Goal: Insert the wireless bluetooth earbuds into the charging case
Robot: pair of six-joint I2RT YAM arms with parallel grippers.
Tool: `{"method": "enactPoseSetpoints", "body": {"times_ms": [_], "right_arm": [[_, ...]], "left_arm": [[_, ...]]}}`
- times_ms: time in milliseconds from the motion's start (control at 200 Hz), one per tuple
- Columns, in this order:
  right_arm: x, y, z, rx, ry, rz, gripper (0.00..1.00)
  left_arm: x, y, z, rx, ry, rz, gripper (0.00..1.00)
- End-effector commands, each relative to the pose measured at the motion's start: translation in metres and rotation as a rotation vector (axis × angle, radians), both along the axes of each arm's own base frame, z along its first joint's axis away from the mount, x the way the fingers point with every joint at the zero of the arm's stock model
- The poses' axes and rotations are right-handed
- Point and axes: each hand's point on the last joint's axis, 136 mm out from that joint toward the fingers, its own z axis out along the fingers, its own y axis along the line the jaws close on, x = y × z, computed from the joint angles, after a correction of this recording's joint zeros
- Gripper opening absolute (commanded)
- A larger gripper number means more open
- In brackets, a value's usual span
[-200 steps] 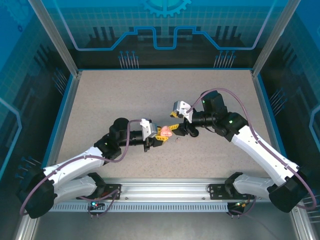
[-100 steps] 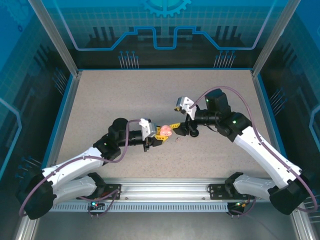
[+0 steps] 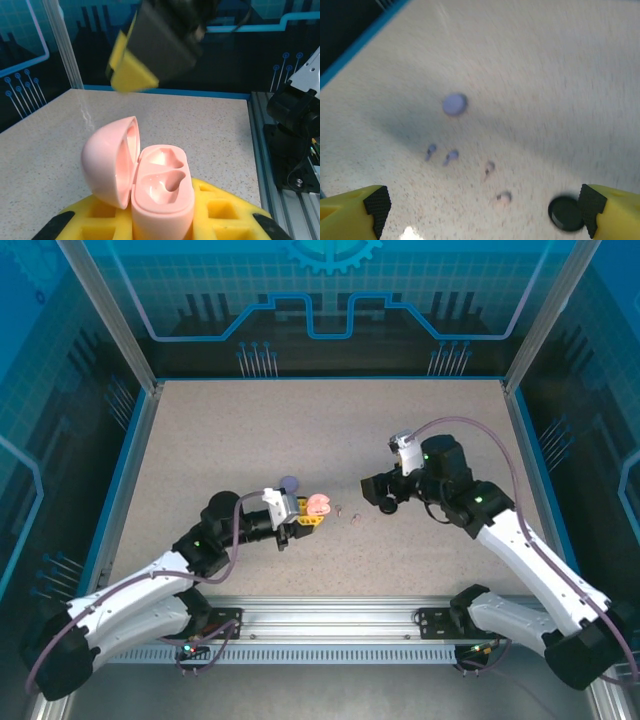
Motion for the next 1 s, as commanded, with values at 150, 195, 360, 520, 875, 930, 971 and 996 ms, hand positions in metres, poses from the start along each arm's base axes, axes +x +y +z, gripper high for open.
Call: {"method": "enactPoseSetpoints", "body": {"times_ms": [150, 195, 360, 520, 875, 930, 971, 996], "right_arm": [[-0.017, 0.001, -0.101, -0.171, 0.405, -0.277, 0.79], [-0.02, 0.007, -0.115, -0.2, 0.451, -0.277, 0.74], [-0.02, 0.03, -0.149, -0.268, 0.535, -0.266, 0.6], [-0.008, 0.042, -0.173, -0.28, 0.564, -0.282, 0.56], [0.008, 0.046, -0.199, -0.31, 0.595, -0.32, 0.53], [0.009, 0.046, -0.202, -0.316, 0.599, -0.322, 0.53], [0.01, 0.046, -0.203, -0.319, 0.6, -0.323, 0.53], [0.01, 0.046, -0.204, -0.318, 0.6, -0.321, 0.53]], "left_arm": [[-0.005, 0.013, 0.008, -0.011, -0.071, 0.051, 0.01], [-0.005, 0.014, 0.008, -0.009, -0.073, 0.055, 0.02], [-0.005, 0.016, 0.009, -0.006, -0.075, 0.063, 0.01], [-0.006, 0.017, 0.011, -0.011, -0.074, 0.064, 0.01], [-0.007, 0.02, 0.012, -0.007, -0.074, 0.075, 0.01], [-0.007, 0.02, 0.012, -0.006, -0.074, 0.075, 0.02], [-0.007, 0.02, 0.013, -0.007, -0.075, 0.076, 0.01], [-0.007, 0.02, 0.013, -0.007, -0.074, 0.074, 0.01]]}}
